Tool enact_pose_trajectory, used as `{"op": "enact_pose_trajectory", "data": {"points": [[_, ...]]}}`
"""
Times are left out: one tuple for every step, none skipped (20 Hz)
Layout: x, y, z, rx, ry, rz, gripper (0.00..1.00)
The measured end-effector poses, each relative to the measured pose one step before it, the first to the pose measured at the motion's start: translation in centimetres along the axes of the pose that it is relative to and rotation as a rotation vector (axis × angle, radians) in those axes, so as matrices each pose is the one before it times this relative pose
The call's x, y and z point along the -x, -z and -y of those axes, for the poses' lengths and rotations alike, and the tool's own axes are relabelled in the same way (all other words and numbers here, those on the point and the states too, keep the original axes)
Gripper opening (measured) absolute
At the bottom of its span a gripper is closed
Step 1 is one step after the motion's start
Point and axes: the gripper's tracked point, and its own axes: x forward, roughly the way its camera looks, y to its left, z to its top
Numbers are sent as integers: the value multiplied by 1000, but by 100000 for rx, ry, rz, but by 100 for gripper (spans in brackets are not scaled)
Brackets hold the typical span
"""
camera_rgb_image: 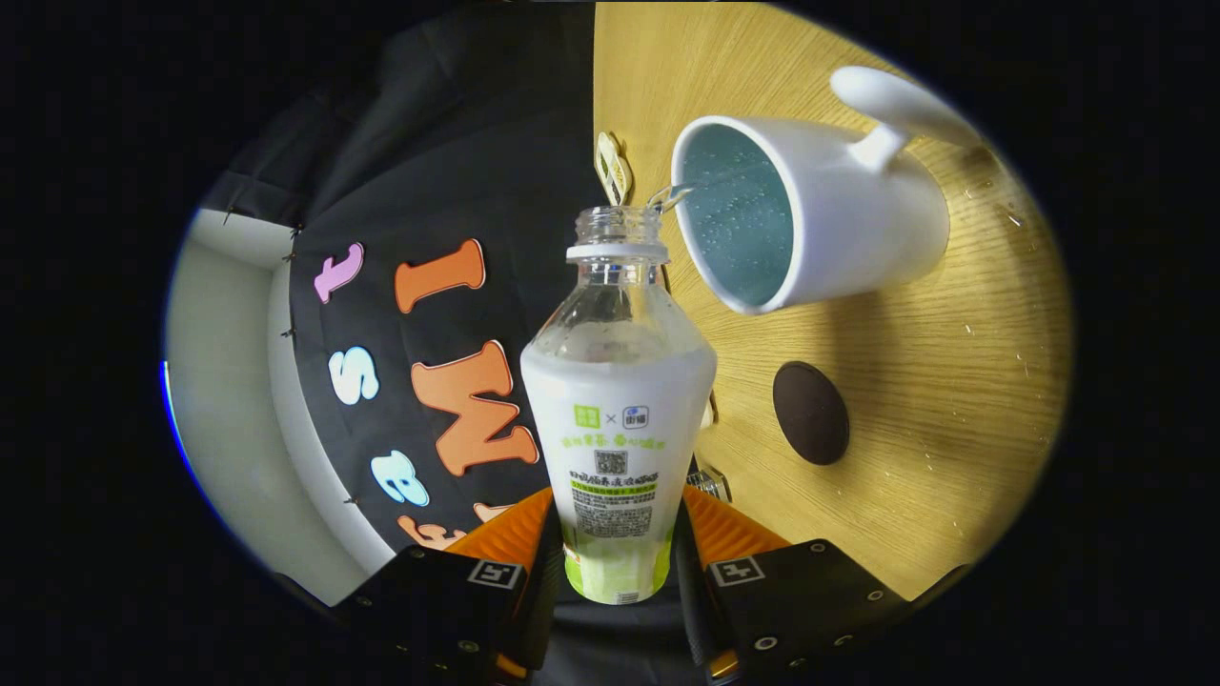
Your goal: Take the bottle from table, then pour the juice into the cup, finally place the bottle on the coaster
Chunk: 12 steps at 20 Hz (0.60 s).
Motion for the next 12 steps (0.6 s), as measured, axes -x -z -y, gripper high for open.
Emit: {"op": "enact_pose_trajectory", "data": {"points": [[-147, 14, -81, -351, -202, -78, 57], [154, 89, -147, -308, -10, -47, 57], [-51, -116, -127, -425, -85, 103, 57], [-9, 117, -257, -509, -114, 173, 57], [-3, -25, -181, -638, -356, -108, 57], [202, -46, -245, -846, -335, 185, 57], [-108, 72, -77, -510, -420, -178, 57], [67, 88, -47, -663, -440, 53, 57], [-38, -79, -165, -550, -591, -87, 57], [12, -129, -125, -950, -1079, 274, 57], [-75, -159, -286, -1483, -790, 222, 57], [-59, -7, -13, -1021, -320, -81, 57]]}}
